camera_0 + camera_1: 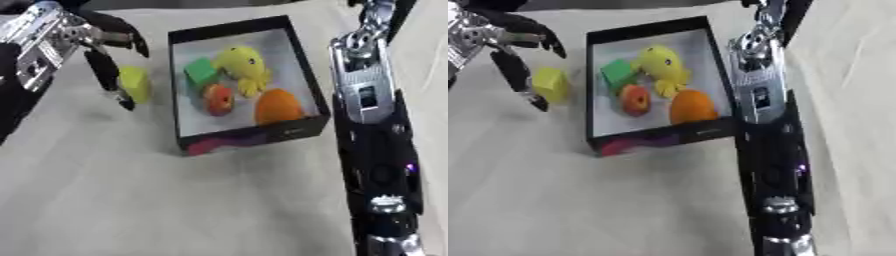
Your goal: Pick up objects on the table and place them in the box.
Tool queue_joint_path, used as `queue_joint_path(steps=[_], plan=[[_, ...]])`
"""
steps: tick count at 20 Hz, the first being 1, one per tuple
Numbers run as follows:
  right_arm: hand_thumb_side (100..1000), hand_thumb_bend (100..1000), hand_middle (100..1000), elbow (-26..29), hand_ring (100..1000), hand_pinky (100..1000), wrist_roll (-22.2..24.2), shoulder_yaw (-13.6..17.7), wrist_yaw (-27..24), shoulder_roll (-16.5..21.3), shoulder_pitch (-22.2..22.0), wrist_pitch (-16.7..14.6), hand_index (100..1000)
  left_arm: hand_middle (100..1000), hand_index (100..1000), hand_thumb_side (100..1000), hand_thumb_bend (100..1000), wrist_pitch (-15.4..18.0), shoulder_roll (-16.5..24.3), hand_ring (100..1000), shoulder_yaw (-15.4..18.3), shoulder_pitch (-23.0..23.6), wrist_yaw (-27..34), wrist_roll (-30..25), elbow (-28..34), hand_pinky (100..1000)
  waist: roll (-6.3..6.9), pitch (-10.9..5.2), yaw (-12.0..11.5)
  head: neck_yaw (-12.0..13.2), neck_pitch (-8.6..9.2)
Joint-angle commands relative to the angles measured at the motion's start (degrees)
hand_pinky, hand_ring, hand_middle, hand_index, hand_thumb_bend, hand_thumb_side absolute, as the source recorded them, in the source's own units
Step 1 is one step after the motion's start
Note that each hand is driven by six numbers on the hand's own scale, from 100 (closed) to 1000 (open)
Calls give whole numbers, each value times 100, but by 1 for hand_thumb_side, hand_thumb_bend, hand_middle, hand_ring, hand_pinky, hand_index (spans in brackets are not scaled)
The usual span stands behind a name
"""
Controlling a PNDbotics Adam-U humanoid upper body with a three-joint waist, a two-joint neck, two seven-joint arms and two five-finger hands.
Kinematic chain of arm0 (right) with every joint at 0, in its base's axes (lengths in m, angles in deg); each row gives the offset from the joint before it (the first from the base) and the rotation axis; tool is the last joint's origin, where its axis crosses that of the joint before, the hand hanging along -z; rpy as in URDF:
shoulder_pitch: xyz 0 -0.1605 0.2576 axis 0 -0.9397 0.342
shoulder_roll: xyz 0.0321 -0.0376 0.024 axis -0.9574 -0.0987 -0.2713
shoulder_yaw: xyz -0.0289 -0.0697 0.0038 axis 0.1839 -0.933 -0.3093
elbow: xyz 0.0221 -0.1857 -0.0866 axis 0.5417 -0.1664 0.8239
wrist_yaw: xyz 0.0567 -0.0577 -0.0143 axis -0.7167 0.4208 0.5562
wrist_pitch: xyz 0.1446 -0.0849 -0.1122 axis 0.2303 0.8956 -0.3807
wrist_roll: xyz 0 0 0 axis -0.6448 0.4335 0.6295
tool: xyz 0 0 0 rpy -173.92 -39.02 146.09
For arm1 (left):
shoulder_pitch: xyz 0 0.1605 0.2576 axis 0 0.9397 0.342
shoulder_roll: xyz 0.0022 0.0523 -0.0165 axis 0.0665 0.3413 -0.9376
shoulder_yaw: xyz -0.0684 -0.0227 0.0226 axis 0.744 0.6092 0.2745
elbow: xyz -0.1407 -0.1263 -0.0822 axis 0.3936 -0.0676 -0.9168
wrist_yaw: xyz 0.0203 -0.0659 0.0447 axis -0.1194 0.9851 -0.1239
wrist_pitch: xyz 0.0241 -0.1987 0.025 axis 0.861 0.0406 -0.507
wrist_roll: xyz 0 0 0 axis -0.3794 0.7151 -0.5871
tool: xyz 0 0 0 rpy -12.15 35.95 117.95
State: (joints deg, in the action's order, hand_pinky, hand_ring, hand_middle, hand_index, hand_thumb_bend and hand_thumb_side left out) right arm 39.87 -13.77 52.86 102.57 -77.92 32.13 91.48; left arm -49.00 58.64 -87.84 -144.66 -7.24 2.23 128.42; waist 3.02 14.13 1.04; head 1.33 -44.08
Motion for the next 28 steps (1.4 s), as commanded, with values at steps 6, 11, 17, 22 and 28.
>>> queue_joint_path(steps=[6, 11, 17, 22, 28], plan=[[611, 100, 795, 0, 774, 915, 6, 1, -39, 68, 164, 10, 892, 810, 861, 199, 767, 543, 123, 878, 322, -92, -292, 399, -324, 870, -43, -147, 16, 28, -4], [611, 100, 796, -41, 775, 916, 5, 6, -73, 75, 208, 13, 893, 806, 865, 171, 743, 909, -33, 870, 366, -90, -304, 687, -612, 856, -51, -103, 49, 49, -4], [611, 100, 796, -75, 775, 917, 1, 12, -115, 83, 258, 12, 893, 793, 848, 143, 691, 1249, -183, 859, 433, -98, -187, 781, -918, 846, -60, -53, 81, 63, -4], [611, 100, 797, -106, 775, 917, -4, 21, -147, 93, 296, 16, 894, 748, 801, 102, 515, 1317, -250, 827, 463, -85, -270, 845, -1015, 825, -72, -22, 94, 72, -4], [610, 100, 797, -130, 776, 918, -12, 26, -155, 98, 314, 13, 894, 664, 688, 100, 255, 1293, -252, 775, 457, -64, -185, 975, -1001, 791, -82, -20, 85, 64, -4]])
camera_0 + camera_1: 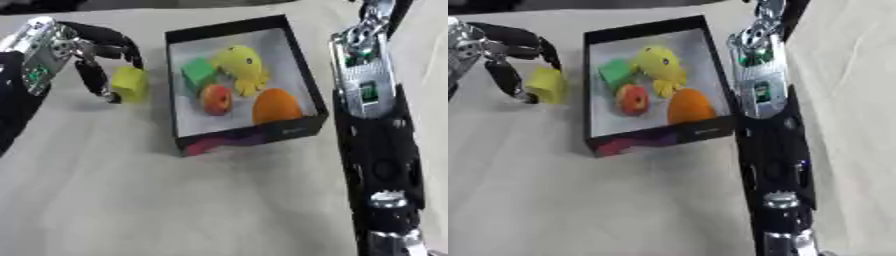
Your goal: Pick up objects on the table and place them in the box.
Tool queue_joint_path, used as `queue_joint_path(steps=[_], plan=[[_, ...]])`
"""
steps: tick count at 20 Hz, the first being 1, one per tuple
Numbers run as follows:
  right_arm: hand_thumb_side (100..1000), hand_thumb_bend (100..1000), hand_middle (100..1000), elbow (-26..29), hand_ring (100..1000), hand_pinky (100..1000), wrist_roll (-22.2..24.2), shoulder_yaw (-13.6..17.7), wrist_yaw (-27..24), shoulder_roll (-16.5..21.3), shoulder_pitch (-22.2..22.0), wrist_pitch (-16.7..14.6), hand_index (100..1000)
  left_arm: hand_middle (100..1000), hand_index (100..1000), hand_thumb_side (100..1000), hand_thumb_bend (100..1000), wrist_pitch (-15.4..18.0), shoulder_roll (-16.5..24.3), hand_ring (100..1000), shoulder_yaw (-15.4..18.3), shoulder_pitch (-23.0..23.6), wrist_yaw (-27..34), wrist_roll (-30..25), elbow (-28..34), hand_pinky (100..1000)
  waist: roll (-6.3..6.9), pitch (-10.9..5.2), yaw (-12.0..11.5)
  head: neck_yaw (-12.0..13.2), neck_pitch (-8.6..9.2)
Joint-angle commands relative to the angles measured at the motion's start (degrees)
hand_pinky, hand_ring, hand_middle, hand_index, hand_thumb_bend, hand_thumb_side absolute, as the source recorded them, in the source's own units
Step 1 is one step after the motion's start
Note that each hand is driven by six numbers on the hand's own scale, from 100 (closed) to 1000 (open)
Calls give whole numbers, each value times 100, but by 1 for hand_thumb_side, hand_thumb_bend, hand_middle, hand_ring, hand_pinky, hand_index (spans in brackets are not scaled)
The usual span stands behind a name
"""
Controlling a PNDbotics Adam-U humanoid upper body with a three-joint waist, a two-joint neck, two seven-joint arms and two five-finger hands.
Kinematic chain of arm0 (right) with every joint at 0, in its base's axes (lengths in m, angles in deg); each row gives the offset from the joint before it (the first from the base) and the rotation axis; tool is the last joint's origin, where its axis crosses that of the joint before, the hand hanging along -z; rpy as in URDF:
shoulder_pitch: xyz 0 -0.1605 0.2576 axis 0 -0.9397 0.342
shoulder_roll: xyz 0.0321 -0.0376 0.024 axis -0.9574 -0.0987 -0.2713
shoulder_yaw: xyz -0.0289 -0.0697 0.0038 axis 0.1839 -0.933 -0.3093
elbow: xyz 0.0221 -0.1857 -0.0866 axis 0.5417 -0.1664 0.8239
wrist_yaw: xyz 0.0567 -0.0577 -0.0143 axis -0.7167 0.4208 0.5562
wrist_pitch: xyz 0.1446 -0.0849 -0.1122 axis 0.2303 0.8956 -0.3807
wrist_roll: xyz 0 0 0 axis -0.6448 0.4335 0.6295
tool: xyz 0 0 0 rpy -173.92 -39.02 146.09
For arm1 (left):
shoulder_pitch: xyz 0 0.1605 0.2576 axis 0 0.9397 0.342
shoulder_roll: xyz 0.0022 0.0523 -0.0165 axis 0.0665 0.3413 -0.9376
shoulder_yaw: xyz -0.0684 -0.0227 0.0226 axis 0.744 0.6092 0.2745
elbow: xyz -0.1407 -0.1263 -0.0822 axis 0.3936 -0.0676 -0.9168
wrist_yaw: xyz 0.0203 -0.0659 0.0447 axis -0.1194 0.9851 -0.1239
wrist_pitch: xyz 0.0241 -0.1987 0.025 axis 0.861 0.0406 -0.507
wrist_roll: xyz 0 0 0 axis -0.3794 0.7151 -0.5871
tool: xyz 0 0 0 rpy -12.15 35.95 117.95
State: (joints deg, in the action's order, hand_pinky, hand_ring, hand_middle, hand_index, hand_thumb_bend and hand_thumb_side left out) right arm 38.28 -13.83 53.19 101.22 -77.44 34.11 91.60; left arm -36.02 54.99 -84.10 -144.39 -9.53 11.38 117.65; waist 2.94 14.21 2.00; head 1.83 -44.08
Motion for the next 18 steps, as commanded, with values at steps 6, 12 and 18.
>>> queue_joint_path(steps=[6, 12, 18], plan=[[609, 100, 796, 50, 776, 917, -2, -15, 17, 50, 73, -7, 894, 608, 613, 100, 173, -116, 520, 729, 13, -242, 389, 50, 698, 756, -55, -82, -44, -45, -4], [609, 100, 796, 57, 776, 918, 11, -13, 72, 102, 16, 2, 894, 595, 584, 100, 163, -462, 1069, 710, 91, -565, 818, -18, 1683, 754, 12, -152, -80, -164, -4], [608, 100, 795, 179, 776, 917, 34, -53, 148, 0, -66, -27, 893, 592, 587, 100, 170, -751, 954, 704, 97, -943, 1130, -91, 2207, 749, 17, -209, -51, -213, -4]])
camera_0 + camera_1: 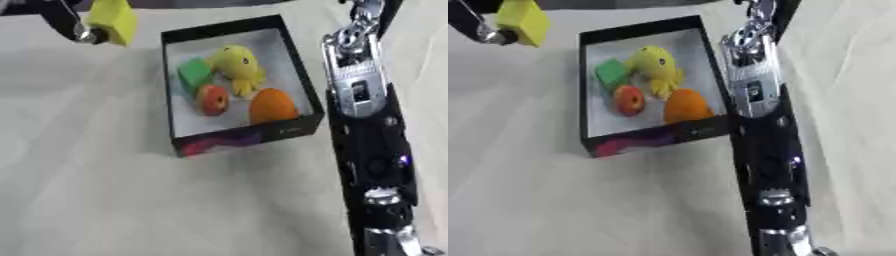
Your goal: Pick up objects on the table and place them in the box.
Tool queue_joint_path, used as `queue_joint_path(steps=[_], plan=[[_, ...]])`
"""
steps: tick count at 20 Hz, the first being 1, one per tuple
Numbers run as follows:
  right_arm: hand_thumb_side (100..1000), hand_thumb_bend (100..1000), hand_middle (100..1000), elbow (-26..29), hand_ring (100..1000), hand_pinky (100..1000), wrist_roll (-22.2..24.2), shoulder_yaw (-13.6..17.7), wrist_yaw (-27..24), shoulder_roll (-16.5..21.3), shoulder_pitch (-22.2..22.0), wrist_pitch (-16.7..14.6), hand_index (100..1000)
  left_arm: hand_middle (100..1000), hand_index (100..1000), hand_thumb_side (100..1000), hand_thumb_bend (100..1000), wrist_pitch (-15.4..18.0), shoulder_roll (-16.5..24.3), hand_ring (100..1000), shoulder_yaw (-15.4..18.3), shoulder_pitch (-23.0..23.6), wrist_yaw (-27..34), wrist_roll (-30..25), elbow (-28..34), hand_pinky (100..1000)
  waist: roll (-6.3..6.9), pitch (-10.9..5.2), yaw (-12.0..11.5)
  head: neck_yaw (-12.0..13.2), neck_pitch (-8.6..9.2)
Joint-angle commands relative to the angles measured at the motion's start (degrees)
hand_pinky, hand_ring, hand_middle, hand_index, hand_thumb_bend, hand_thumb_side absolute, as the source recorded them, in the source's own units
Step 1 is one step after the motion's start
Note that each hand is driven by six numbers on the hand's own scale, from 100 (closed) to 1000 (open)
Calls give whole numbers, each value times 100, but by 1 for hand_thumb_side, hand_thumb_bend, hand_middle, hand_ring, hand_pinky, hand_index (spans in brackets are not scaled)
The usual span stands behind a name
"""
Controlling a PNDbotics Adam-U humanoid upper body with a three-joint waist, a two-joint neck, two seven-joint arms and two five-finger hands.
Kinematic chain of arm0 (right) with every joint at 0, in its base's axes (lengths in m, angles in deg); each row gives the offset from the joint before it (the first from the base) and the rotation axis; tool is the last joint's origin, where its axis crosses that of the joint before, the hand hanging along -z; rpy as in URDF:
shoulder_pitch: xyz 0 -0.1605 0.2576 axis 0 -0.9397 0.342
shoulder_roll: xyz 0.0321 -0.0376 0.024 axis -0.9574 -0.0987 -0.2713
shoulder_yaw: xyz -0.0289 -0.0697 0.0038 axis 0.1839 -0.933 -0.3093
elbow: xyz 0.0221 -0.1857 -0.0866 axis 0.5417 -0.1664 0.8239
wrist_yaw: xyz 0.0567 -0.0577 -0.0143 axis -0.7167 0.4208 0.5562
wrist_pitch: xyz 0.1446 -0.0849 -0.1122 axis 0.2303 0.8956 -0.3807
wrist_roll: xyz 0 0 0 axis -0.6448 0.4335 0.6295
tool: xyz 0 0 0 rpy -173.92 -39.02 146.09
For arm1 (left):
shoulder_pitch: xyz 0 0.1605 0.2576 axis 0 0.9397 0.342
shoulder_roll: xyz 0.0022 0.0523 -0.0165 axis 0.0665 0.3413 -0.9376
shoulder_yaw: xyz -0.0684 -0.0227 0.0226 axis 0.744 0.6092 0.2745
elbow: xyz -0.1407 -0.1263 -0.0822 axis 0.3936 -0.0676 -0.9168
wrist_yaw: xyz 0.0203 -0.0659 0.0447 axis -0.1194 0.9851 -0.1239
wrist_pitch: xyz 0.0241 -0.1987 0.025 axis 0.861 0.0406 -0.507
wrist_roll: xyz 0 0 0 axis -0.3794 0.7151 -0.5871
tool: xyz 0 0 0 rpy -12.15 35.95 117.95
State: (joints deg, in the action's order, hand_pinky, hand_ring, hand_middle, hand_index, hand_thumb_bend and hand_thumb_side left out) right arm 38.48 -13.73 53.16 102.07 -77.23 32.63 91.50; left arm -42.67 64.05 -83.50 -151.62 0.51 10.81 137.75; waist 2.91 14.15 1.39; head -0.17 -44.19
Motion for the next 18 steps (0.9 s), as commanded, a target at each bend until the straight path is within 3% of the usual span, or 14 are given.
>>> queue_joint_path(steps=[1, 9, 13, 18], plan=[[607, 100, 795, 170, 776, 917, 41, -64, 79, -51, 77, -21, 893, 592, 588, 100, 170, -93, -38, 703, -2, -292, 166, -66, 211, 748, 17, -209, 32, -10, 7], [611, 100, 796, 318, 776, 917, 128, -165, 138, -284, 35, -82, 893, 581, 589, 100, 163, -141, -770, 690, -302, -681, 414, -162, 128, 733, 18, -176, 274, 110, 92], [612, 100, 796, 435, 777, 917, 209, -253, 172, -448, 19, -138, 893, 577, 591, 100, 154, -175, -1056, 682, -435, -703, 483, -164, 12, 726, 36, -116, 486, 253, 210], [613, 100, 796, 510, 777, 917, 252, -289, 181, -527, 20, -152, 894, 573, 597, 100, 175, -220, -1402, 678, -612, -620, 496, -103, -258, 722, 51, -65, 633, 331, 235]])
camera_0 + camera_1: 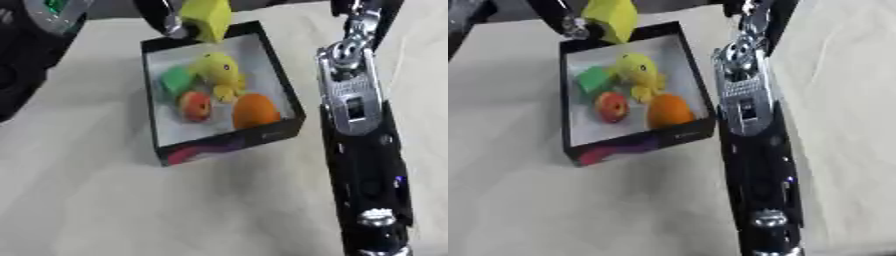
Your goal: Pick up objects on the table and place them in the box.
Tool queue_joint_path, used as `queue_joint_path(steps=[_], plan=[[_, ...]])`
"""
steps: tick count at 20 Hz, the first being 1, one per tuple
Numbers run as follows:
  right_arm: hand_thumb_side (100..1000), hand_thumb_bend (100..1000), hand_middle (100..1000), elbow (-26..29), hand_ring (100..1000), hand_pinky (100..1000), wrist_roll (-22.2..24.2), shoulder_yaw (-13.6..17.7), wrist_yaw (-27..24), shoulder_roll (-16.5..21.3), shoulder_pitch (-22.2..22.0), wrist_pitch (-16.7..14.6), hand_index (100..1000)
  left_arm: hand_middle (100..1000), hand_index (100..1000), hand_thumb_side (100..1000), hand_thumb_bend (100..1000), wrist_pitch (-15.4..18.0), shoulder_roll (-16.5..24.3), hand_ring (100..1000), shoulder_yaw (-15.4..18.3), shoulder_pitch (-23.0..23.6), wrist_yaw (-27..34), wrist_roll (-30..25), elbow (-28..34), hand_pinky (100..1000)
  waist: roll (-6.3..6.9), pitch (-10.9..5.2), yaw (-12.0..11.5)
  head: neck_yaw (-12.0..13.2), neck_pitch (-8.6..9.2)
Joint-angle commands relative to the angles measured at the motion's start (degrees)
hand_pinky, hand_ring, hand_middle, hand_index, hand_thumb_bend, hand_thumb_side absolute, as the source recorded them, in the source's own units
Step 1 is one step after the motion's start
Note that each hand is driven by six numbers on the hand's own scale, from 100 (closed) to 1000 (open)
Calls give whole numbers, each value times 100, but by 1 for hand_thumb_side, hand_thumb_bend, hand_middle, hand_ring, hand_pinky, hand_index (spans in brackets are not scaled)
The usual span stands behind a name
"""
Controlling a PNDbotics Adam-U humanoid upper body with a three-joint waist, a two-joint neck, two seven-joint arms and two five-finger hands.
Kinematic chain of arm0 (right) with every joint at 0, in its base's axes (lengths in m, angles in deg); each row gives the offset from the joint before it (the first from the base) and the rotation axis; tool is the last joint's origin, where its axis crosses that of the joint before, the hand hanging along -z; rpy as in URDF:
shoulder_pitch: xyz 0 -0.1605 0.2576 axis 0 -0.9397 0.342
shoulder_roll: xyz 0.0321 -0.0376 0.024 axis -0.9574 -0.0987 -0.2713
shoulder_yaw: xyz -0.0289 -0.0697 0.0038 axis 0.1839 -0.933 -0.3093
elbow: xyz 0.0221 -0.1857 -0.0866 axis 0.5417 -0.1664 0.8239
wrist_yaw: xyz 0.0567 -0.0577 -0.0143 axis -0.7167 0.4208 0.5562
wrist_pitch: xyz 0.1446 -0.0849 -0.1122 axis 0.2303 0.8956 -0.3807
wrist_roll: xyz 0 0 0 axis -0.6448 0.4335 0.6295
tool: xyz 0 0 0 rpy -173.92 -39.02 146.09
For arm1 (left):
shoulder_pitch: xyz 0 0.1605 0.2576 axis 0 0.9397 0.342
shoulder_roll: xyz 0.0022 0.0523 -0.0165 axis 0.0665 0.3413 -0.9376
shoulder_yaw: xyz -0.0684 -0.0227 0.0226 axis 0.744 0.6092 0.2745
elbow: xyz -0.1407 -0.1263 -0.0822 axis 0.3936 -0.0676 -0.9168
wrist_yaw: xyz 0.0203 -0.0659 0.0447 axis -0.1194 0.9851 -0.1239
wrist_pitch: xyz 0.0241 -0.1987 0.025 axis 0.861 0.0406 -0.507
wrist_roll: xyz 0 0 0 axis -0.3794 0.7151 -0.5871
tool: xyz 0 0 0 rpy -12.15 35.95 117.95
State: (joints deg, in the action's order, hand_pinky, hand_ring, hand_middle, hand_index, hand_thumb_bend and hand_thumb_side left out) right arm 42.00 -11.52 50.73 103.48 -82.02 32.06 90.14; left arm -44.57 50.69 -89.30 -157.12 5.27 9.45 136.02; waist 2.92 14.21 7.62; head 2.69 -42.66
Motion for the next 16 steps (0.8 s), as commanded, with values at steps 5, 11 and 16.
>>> queue_joint_path(steps=[5, 11, 16], plan=[[616, 100, 796, 194, 777, 918, 47, -67, 7, -70, 54, -26, 894, 580, 605, 100, 228, -37, -389, 679, -139, 96, -286, 58, -485, 722, 65, -37, 37, 90, 101], [618, 100, 796, 229, 776, 918, 63, -97, -36, -83, -5, -52, 894, 664, 691, 140, 470, 176, -661, 726, -121, 266, -863, 112, -894, 762, 92, -29, 39, 150, 100], [621, 100, 796, 269, 776, 918, 61, -99, -72, -84, -62, -65, 894, 834, 916, 441, 796, 502, -725, 869, -25, 325, -1223, -169, -1184, 872, 97, -41, 16, 161, 93]])
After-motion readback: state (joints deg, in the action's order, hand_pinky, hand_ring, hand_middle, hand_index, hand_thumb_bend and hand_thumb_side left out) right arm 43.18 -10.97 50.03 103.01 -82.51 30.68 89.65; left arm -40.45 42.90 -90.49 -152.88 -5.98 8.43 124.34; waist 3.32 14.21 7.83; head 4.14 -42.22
